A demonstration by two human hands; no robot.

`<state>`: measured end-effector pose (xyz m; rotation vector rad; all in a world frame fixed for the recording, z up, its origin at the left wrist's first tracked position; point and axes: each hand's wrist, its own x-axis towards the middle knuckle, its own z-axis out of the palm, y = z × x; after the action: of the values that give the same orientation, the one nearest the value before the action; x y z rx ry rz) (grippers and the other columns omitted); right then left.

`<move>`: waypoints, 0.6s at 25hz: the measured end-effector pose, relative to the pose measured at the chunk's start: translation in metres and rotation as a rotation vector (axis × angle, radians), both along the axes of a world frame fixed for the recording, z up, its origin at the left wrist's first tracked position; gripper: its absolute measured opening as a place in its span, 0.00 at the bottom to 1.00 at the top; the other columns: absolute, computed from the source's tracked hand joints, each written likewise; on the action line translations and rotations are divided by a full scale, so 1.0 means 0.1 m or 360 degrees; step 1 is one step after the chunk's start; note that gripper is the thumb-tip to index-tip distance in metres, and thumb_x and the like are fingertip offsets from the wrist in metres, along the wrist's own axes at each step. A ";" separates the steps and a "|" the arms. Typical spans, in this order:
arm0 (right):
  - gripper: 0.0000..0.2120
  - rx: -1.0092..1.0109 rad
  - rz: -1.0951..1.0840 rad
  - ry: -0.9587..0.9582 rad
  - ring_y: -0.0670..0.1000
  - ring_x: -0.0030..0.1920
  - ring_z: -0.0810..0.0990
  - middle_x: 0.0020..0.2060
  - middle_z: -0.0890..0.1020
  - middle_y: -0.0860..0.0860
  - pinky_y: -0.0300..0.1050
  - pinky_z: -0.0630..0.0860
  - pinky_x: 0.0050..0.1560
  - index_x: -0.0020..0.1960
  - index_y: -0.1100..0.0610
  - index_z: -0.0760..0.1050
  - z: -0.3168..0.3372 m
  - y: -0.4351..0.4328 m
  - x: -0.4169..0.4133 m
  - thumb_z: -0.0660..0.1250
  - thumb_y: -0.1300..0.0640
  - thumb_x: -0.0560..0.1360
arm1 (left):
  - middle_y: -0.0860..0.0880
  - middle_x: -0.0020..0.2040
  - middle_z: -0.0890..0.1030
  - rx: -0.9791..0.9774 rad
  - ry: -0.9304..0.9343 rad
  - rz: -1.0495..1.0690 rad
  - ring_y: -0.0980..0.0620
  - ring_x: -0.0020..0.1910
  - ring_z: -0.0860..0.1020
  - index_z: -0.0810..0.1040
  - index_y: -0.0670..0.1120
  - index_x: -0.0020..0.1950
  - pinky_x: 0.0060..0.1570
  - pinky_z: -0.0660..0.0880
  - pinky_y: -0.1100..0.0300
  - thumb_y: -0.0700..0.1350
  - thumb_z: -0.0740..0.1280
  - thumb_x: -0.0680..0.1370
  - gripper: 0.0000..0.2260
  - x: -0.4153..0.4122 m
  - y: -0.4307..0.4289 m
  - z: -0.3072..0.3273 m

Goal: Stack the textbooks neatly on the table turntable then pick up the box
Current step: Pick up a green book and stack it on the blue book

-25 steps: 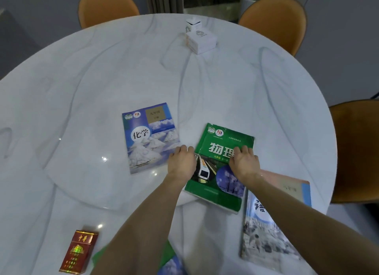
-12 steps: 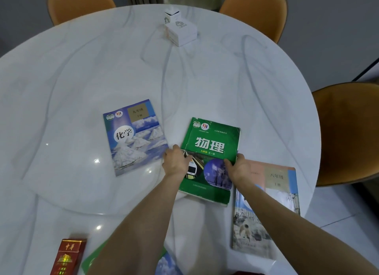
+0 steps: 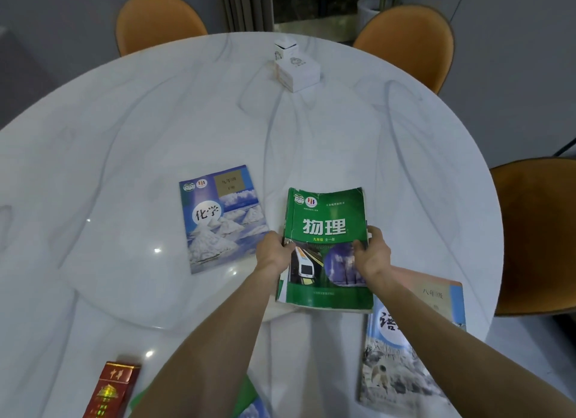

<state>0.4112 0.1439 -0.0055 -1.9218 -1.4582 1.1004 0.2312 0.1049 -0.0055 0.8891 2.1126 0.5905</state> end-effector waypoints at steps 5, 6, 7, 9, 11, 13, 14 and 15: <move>0.18 0.0126 0.0206 0.0019 0.60 0.49 0.80 0.56 0.80 0.63 0.48 0.76 0.51 0.66 0.62 0.67 0.28 0.29 -0.40 0.60 0.65 0.77 | 0.38 0.50 0.82 0.0103 -0.0023 0.0184 0.44 0.47 0.78 0.75 0.37 0.50 0.45 0.73 0.53 0.45 0.67 0.77 0.11 -0.39 0.02 0.15; 0.18 0.0141 0.0259 0.0024 0.60 0.50 0.80 0.56 0.80 0.63 0.47 0.75 0.50 0.66 0.62 0.67 0.32 0.35 -0.53 0.60 0.66 0.77 | 0.38 0.50 0.82 0.0127 -0.0018 0.0226 0.44 0.45 0.78 0.76 0.37 0.50 0.45 0.73 0.54 0.45 0.67 0.77 0.11 -0.50 0.03 0.17; 0.18 0.0149 0.0310 0.0024 0.60 0.51 0.80 0.56 0.80 0.63 0.45 0.74 0.49 0.66 0.62 0.67 0.35 0.41 -0.65 0.60 0.66 0.77 | 0.39 0.50 0.82 0.0144 -0.0021 0.0268 0.45 0.44 0.78 0.77 0.38 0.49 0.45 0.73 0.54 0.45 0.67 0.76 0.10 -0.61 0.03 0.18; 0.18 0.0149 0.0387 0.0018 0.60 0.53 0.79 0.56 0.80 0.63 0.43 0.72 0.50 0.67 0.62 0.67 0.40 0.51 -0.87 0.59 0.66 0.77 | 0.41 0.49 0.83 0.0164 -0.0034 0.0343 0.47 0.43 0.77 0.78 0.39 0.49 0.44 0.73 0.56 0.45 0.67 0.76 0.09 -0.80 0.04 0.20; 0.18 0.0153 0.0470 0.0003 0.60 0.53 0.79 0.55 0.80 0.64 0.44 0.73 0.51 0.67 0.62 0.67 0.42 0.58 -1.12 0.59 0.67 0.77 | 0.43 0.47 0.83 0.0164 -0.0029 0.0424 0.48 0.42 0.77 0.77 0.40 0.47 0.43 0.72 0.57 0.45 0.68 0.76 0.08 -1.01 0.03 0.20; 0.18 0.0166 0.0532 -0.0028 0.61 0.53 0.79 0.54 0.80 0.64 0.46 0.74 0.52 0.66 0.63 0.67 0.41 0.64 -1.34 0.59 0.67 0.77 | 0.44 0.43 0.80 0.0156 -0.0001 0.0476 0.48 0.40 0.75 0.75 0.41 0.45 0.41 0.71 0.58 0.46 0.68 0.76 0.07 -1.19 0.02 0.21; 0.18 0.0169 0.0558 -0.0035 0.61 0.53 0.79 0.54 0.80 0.64 0.46 0.74 0.52 0.66 0.63 0.68 0.39 0.67 -1.44 0.58 0.67 0.77 | 0.45 0.42 0.78 0.0157 0.0021 0.0493 0.48 0.40 0.75 0.74 0.42 0.44 0.40 0.71 0.58 0.45 0.68 0.76 0.07 -1.27 0.02 0.21; 0.18 0.0166 0.0583 -0.0031 0.61 0.53 0.79 0.54 0.80 0.64 0.46 0.74 0.52 0.66 0.63 0.68 0.37 0.69 -1.55 0.58 0.67 0.77 | 0.44 0.41 0.78 0.0153 0.0044 0.0509 0.46 0.40 0.75 0.74 0.42 0.42 0.40 0.71 0.58 0.45 0.68 0.76 0.08 -1.36 0.01 0.20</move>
<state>0.2565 0.2127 0.0314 -1.6373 -1.8906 1.1347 0.0952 0.1056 0.0148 0.6154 2.2856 0.8534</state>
